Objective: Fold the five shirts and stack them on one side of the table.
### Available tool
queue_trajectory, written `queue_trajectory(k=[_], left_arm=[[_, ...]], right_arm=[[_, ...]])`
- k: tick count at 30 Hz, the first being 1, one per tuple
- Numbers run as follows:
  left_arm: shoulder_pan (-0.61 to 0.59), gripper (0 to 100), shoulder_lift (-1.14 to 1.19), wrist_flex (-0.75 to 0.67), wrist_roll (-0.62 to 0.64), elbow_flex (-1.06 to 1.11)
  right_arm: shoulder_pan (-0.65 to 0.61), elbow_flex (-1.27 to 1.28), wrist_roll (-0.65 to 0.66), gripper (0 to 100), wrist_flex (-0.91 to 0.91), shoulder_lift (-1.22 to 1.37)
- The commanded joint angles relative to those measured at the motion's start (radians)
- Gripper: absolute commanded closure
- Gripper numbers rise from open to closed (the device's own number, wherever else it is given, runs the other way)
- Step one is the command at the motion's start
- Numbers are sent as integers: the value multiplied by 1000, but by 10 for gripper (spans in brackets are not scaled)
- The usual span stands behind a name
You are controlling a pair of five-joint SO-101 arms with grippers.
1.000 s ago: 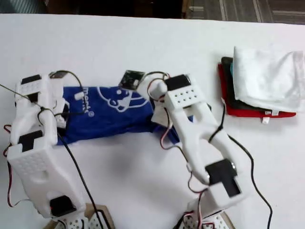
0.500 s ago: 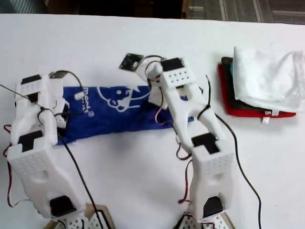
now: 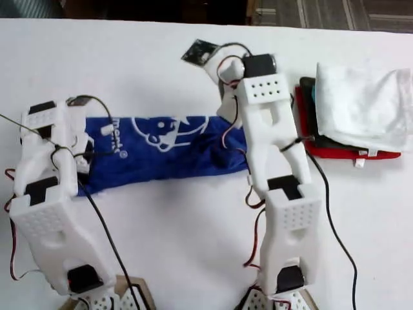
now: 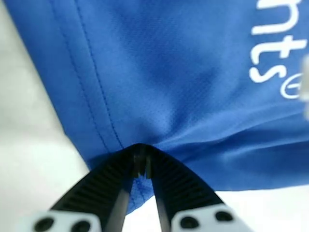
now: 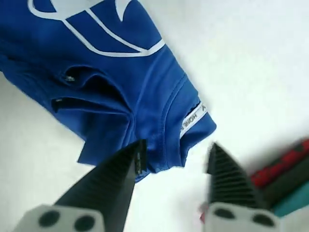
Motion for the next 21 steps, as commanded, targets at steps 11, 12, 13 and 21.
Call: queue_trajectory(k=[11, 12, 13, 21], left_arm=[[0, 974, 28, -9, 2, -13], [0, 974, 28, -9, 2, -15], [0, 974, 28, -9, 2, -15], [0, 974, 28, -9, 0, -15]], right_arm=[[-171, 597, -89, 977, -38, -351], [-171, 664, -89, 977, -79, -378], [-171, 727, -89, 977, -131, -401], [-119, 993, -83, 977, -438, -407]])
